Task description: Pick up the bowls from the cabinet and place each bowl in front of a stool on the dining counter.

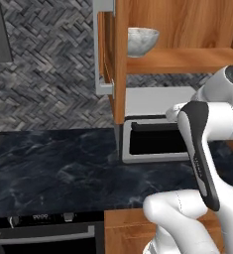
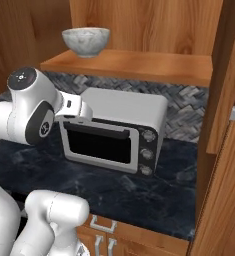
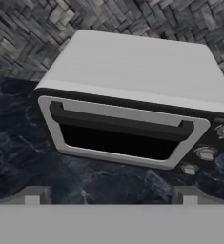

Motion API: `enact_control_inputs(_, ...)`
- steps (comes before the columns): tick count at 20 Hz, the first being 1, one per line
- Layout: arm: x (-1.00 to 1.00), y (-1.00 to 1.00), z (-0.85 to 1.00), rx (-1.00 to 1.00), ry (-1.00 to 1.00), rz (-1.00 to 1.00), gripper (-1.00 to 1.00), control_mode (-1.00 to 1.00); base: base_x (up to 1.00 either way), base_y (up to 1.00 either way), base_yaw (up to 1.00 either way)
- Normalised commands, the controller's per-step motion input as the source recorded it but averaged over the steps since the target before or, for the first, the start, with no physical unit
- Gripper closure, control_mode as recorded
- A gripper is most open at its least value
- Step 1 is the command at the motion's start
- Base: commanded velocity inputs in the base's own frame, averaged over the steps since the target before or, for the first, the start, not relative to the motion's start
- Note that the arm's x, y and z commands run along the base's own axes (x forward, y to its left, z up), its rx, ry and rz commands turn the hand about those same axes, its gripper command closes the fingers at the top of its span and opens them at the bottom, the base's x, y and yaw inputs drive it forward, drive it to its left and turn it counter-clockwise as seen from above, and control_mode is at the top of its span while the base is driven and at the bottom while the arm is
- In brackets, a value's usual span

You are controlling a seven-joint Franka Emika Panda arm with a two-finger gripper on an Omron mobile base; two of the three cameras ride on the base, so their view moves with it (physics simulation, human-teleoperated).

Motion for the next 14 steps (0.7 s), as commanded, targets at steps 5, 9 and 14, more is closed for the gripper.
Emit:
enact_control_inputs(5,0.0,0.0,0.0,0.0,0.0,0.0,-1.0,1.0,0.0,0.0,0.0)
enact_control_inputs(9,0.0,0.0,0.0,0.0,0.0,0.0,-1.0,1.0,0.0,0.0,0.09)
enact_control_inputs(14,0.0,0.0,0.0,0.0,0.0,0.0,-1.0,1.0,0.0,0.0,0.23)
